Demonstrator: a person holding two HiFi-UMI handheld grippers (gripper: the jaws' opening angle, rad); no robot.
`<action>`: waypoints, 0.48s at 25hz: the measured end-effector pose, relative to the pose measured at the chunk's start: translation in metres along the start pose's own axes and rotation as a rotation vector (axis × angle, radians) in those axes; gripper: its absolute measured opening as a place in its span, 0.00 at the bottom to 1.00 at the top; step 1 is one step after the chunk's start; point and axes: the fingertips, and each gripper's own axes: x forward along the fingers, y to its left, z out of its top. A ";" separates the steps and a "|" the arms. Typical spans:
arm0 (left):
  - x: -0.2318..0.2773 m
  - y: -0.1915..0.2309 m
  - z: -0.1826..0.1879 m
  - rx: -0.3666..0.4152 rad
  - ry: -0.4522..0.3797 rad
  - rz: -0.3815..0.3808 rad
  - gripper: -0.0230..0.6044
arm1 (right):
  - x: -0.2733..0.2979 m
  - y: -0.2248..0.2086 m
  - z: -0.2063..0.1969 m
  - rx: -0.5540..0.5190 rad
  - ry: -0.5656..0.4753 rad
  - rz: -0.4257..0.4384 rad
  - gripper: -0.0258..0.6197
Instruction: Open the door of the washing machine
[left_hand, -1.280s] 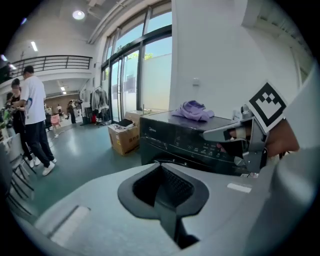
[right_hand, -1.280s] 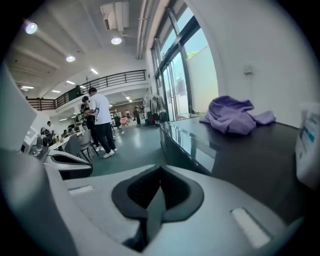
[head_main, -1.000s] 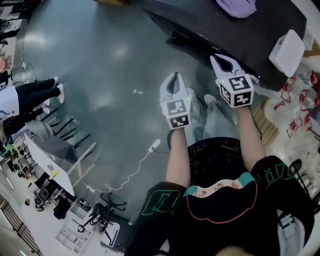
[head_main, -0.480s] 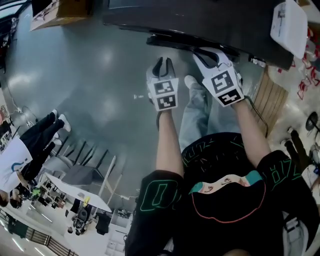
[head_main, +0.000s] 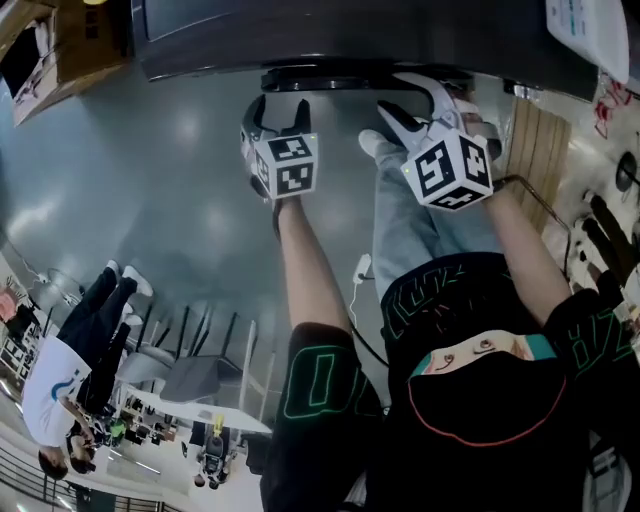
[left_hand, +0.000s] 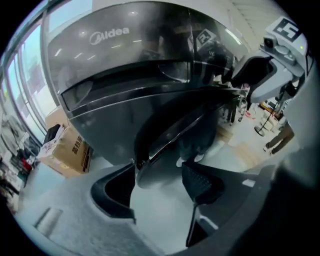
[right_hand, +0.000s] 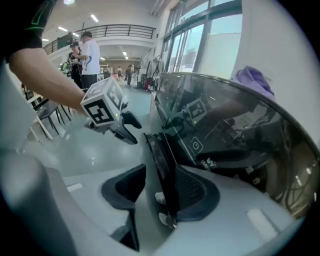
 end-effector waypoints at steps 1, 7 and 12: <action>0.004 0.000 -0.002 0.042 0.009 -0.020 0.51 | 0.002 0.001 -0.002 -0.011 0.016 -0.011 0.34; 0.023 -0.001 -0.011 0.258 0.052 -0.116 0.53 | 0.009 0.001 -0.013 -0.050 0.092 -0.070 0.34; 0.036 -0.007 -0.012 0.329 0.046 -0.171 0.53 | 0.018 0.001 -0.016 -0.100 0.131 -0.101 0.34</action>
